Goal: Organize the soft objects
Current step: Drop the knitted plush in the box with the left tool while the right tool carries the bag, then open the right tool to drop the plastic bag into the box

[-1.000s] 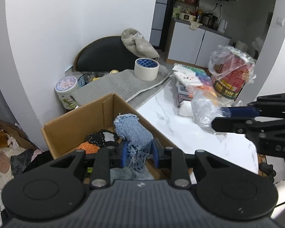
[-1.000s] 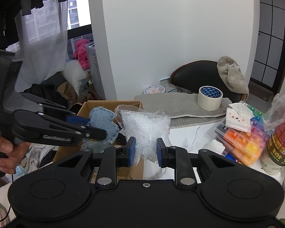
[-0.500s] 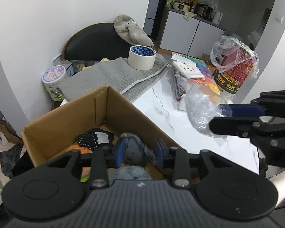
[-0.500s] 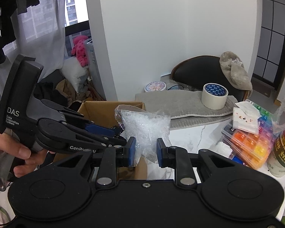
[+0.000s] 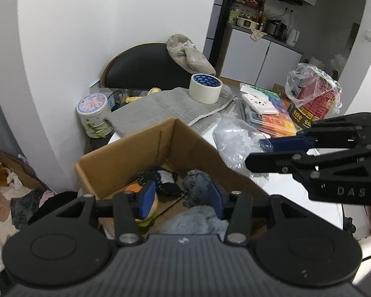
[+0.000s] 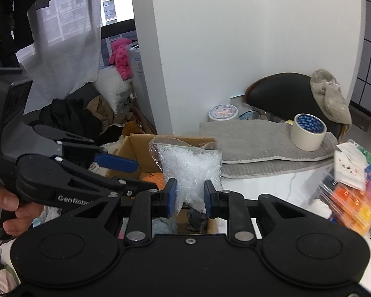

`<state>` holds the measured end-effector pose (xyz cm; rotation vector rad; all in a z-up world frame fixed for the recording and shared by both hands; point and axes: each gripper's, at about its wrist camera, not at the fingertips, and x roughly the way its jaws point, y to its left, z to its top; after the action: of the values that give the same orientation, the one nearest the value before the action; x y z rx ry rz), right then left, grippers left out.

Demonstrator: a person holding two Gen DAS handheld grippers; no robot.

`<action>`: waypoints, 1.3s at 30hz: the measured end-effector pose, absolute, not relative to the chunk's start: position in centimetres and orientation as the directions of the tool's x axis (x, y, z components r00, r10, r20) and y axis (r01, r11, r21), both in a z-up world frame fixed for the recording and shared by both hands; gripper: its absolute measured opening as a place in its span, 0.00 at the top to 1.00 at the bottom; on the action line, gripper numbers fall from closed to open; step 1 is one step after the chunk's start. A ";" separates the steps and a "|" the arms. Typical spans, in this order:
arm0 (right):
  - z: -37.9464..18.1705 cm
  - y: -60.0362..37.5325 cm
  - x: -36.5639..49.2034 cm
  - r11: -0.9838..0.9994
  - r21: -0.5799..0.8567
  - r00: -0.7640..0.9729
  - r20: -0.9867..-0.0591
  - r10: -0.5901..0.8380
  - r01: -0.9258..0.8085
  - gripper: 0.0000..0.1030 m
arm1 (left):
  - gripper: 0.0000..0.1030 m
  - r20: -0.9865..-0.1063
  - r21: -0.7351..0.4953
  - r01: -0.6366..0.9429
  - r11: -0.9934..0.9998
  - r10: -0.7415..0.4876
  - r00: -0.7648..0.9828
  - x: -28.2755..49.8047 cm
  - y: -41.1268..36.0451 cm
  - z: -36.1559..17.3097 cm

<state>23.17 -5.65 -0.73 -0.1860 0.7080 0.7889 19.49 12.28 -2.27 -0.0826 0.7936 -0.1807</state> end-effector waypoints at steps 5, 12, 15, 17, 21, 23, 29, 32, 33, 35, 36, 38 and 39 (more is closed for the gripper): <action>-1.0 -4.4 23.4 0.683 0.112 0.466 -0.651 0.599 -0.721 0.77 | 0.54 -0.702 -0.152 0.102 0.983 -0.180 0.689 18.7 13.3 -2.6; -1.9 -2.5 23.8 0.658 0.146 0.421 -0.663 0.620 -0.739 0.69 | 0.54 -0.708 -0.157 0.068 0.985 -0.160 0.688 17.9 14.6 -3.0; -1.8 -3.0 23.8 0.667 0.155 0.427 -0.659 0.619 -0.729 0.64 | 0.54 -0.711 -0.153 0.069 0.986 -0.158 0.685 17.8 14.8 -3.1; -1.5 -3.7 23.7 0.679 0.164 0.439 -0.651 0.619 -0.715 0.63 | 0.54 -0.713 -0.145 0.077 0.986 -0.158 0.683 17.7 14.8 -3.1; -1.8 -5.1 23.7 0.701 0.171 0.450 -0.657 0.605 -0.693 0.63 | 0.54 -0.716 -0.144 0.093 0.985 -0.169 0.677 17.9 15.0 -3.5; -2.3 -5.8 23.7 0.713 0.174 0.451 -0.667 0.593 -0.679 0.63 | 0.54 -0.717 -0.146 0.093 0.985 -0.170 0.676 18.1 15.3 -3.6; -3.4 -7.4 23.0 0.736 0.207 0.444 -0.682 0.580 -0.644 0.63 | 0.54 -0.714 -0.139 0.087 0.986 -0.161 0.681 18.9 15.7 -3.9; -4.2 -7.7 22.4 0.728 0.244 0.410 -0.693 0.593 -0.640 0.65 | 0.54 -0.714 -0.140 0.082 0.987 -0.158 0.682 19.0 15.6 -3.7; -4.3 -7.7 22.2 0.724 0.251 0.401 -0.696 0.596 -0.642 0.66 | 0.54 -0.710 -0.139 0.085 0.987 -0.159 0.686 18.9 15.4 -3.6; -4.5 -7.7 21.6 0.722 0.249 0.401 -0.695 0.597 -0.645 0.66 | 0.54 -0.704 -0.140 0.091 0.986 -0.164 0.691 18.7 15.0 -3.3; -4.4 -7.8 21.5 0.721 0.256 0.397 -0.694 0.601 -0.644 0.67 | 0.54 -0.699 -0.140 0.093 0.986 -0.165 0.696 18.5 14.7 -3.1; -4.5 -8.0 21.2 0.717 0.268 0.390 -0.691 0.609 -0.644 0.70 | 0.53 -0.691 -0.137 0.099 0.986 -0.167 0.704 18.2 14.1 -2.8; -4.5 -8.2 21.0 0.715 0.272 0.388 -0.689 0.612 -0.644 0.70 | 0.52 -0.687 -0.137 0.102 0.985 -0.169 0.707 18.0 13.8 -2.6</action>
<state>20.99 -8.23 -4.46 -0.0426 0.8576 0.7989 17.97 13.77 -2.63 -0.0910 0.7709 -0.1505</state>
